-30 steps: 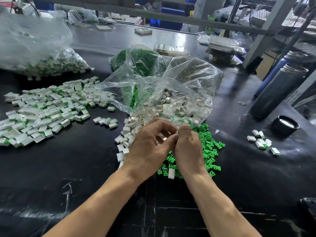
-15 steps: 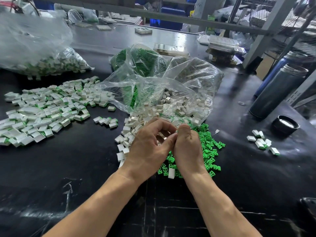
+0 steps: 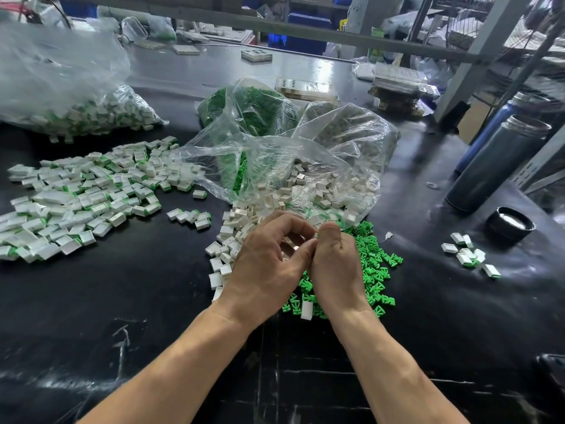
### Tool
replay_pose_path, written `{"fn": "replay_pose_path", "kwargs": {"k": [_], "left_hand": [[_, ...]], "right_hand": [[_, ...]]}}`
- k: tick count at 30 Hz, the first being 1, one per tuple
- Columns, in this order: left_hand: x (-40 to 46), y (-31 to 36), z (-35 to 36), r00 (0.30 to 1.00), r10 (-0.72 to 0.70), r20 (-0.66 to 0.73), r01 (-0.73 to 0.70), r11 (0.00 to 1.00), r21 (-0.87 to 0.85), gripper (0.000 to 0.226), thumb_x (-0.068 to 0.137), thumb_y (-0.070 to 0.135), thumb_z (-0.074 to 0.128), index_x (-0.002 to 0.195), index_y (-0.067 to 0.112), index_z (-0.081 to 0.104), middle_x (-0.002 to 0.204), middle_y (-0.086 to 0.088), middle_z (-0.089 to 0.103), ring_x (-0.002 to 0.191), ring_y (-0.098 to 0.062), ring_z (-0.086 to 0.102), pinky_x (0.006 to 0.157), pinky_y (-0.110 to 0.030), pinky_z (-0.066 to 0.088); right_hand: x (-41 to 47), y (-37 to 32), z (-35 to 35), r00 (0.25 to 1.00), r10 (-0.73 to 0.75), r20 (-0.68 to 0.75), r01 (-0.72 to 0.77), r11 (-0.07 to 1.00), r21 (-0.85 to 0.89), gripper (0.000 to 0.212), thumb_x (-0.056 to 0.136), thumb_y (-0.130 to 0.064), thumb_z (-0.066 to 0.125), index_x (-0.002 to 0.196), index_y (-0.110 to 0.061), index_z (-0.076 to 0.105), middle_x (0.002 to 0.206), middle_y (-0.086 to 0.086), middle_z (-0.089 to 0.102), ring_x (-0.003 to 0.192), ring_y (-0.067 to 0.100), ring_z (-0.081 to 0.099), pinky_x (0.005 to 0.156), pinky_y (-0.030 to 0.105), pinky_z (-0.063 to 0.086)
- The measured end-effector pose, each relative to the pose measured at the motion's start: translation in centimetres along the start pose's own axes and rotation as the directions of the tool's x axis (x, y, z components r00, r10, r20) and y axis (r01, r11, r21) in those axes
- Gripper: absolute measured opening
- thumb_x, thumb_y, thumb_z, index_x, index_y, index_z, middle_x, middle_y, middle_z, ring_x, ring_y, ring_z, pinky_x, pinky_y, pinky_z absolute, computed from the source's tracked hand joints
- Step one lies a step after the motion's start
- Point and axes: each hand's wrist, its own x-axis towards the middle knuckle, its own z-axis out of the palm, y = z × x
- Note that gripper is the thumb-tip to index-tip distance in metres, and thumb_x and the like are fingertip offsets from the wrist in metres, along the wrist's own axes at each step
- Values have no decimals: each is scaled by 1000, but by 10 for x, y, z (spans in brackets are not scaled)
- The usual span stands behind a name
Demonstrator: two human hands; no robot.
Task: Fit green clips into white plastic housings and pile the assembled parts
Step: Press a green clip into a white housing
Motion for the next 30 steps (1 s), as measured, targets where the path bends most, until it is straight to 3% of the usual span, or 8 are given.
{"fn": "replay_pose_path", "kwargs": {"k": [5,9,12,16,18,20,26,30], "left_hand": [[0,-1,0,1000,-10,0,10,1000,-3,9,91,14,77,94,20,71,98,11,66,88,-13,67,77,-25,56],[0,0,0,1000,-6,1,6,1000,-5,8,91,12,76,95,18,72,98,10,66,88,-14,67,77,-27,56],[0,1,0,1000,-12,2,12,1000,-5,8,91,13,76,95,18,72,98,11,66,87,-12,67,75,-24,56],[-1,2,0,1000,-29,11,29,999,-24,10,91,14,76,95,22,71,98,13,66,86,-11,67,73,-19,53],[-1,2,-2,999,-48,11,48,998,-36,11,92,17,76,95,26,70,96,14,68,84,-10,67,72,-23,55],[0,1,-6,997,-76,-14,75,997,-35,11,92,21,76,95,30,69,92,13,69,82,-9,67,72,-29,56],[3,0,-15,994,-78,-80,75,996,-40,10,93,18,74,102,22,72,89,12,73,84,-5,69,74,-13,52],[5,-3,-20,991,-67,-112,65,998,-26,13,92,15,75,101,25,74,93,12,72,88,-4,68,75,-14,52]], "right_hand": [[2,4,-1,1000,-12,-19,12,1000,14,61,91,-47,29,67,-16,75,67,1,74,67,15,72,60,30,55],[3,5,-1,1000,-14,6,14,999,44,62,93,-46,28,78,-12,78,77,6,77,78,22,75,73,40,60],[3,7,1,999,-9,-35,11,999,46,61,92,-47,30,78,-12,78,71,4,75,73,22,73,67,37,57],[-1,6,0,1000,15,16,-18,989,148,56,97,-53,33,86,-27,81,77,-2,78,77,11,74,74,34,54],[-3,6,-3,999,18,41,-24,988,152,64,102,-60,31,79,-24,79,70,-2,75,68,10,72,67,34,56],[-4,6,-7,1000,-14,6,14,997,79,71,102,-68,29,67,-20,70,56,-4,63,50,9,57,55,32,45],[0,1,-20,970,-243,-10,242,963,115,18,98,-42,61,92,-29,72,81,3,70,65,12,58,60,35,46],[-2,1,-20,952,-302,44,299,952,71,5,94,-31,71,97,-31,75,87,-6,74,77,15,66,66,37,54]]}}
